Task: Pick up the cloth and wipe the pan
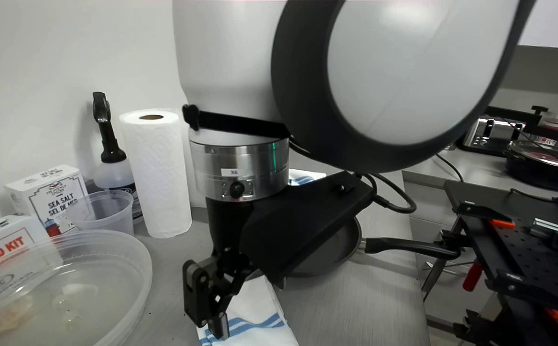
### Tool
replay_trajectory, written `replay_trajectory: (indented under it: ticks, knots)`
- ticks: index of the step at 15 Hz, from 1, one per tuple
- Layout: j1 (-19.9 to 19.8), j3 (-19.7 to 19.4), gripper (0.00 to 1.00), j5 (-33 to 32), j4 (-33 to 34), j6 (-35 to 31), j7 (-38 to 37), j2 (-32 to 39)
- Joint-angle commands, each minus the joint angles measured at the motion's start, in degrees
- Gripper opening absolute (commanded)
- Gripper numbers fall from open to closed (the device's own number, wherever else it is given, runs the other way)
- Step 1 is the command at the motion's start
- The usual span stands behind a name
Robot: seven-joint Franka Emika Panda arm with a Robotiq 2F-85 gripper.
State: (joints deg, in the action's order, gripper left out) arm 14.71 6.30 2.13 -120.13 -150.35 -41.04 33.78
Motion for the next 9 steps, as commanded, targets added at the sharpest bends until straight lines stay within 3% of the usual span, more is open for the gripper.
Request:
replay_trajectory:
  ticks: [1, 5, 9]
  knots:
    - [-2.0, 1.4, 1.0, 4.5, -3.5, -4.8, 7.0, -1.0]
    - [-2.0, 0.7, 1.0, 5.2, -4.1, -9.2, 13.7, 1.1]
    - [0.6, -1.3, 1.0, 3.4, -2.7, -12.5, 16.7, 4.7]
